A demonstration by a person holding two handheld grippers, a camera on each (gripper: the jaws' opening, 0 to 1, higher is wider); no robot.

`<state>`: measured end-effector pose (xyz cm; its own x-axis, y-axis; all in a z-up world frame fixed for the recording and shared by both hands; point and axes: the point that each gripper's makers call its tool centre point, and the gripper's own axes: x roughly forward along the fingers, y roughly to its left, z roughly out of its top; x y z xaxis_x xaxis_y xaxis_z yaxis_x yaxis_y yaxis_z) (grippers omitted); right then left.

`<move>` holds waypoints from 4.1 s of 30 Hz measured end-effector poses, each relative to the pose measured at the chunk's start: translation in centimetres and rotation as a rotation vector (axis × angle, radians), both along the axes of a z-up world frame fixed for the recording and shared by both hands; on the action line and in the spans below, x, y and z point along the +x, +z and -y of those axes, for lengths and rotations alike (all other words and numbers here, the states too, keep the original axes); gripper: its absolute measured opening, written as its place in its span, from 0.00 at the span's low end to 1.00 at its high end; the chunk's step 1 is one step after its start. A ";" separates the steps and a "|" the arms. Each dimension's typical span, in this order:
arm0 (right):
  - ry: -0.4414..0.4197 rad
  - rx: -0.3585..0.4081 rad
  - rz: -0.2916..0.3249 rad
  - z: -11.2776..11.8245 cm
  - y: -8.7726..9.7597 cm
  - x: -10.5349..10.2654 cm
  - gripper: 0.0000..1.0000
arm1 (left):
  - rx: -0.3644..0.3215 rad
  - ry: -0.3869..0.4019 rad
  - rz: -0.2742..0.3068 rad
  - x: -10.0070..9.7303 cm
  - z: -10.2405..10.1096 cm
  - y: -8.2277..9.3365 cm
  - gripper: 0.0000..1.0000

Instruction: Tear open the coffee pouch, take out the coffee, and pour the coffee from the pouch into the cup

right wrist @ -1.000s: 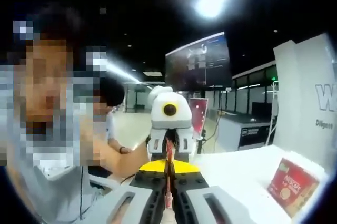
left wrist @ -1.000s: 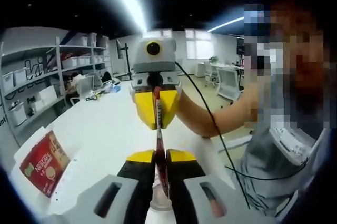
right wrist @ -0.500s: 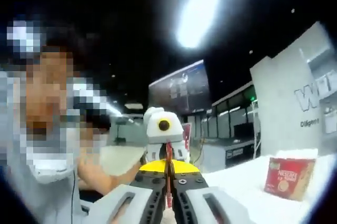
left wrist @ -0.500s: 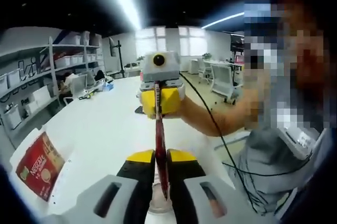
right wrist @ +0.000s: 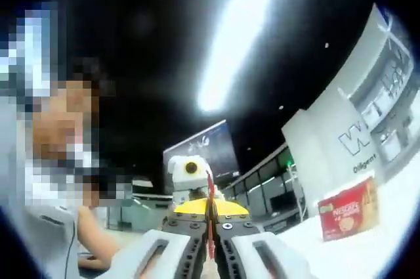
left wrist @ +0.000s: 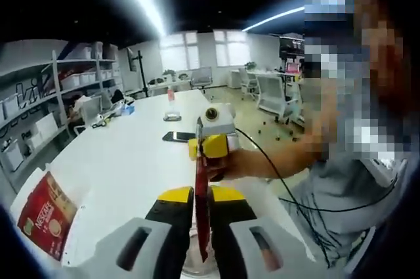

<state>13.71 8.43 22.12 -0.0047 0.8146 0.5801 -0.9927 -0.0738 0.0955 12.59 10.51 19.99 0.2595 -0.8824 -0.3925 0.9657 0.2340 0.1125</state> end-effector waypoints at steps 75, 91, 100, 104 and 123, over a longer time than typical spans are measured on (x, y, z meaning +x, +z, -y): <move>0.029 -0.138 0.033 -3.1 0.3 -0.6 0.12 | 0.009 -0.096 -0.065 -0.2 -1.1 -1.6 0.05; 0.019 -0.162 0.039 -3.3 0.0 -0.5 0.03 | -0.018 -0.101 -0.098 -0.1 -2.1 -1.6 0.09; 0.009 -0.148 0.034 -3.3 -0.1 -0.2 0.10 | -0.022 -0.087 -0.127 0.0 -2.3 -1.6 0.04; 0.000 -0.152 0.046 -3.1 0.0 -0.3 0.04 | -0.021 -0.085 -0.133 0.0 -2.3 -1.7 0.05; -0.003 -0.161 0.051 -3.1 0.5 -0.3 0.04 | -0.029 -0.090 -0.101 0.0 -1.6 -1.6 0.05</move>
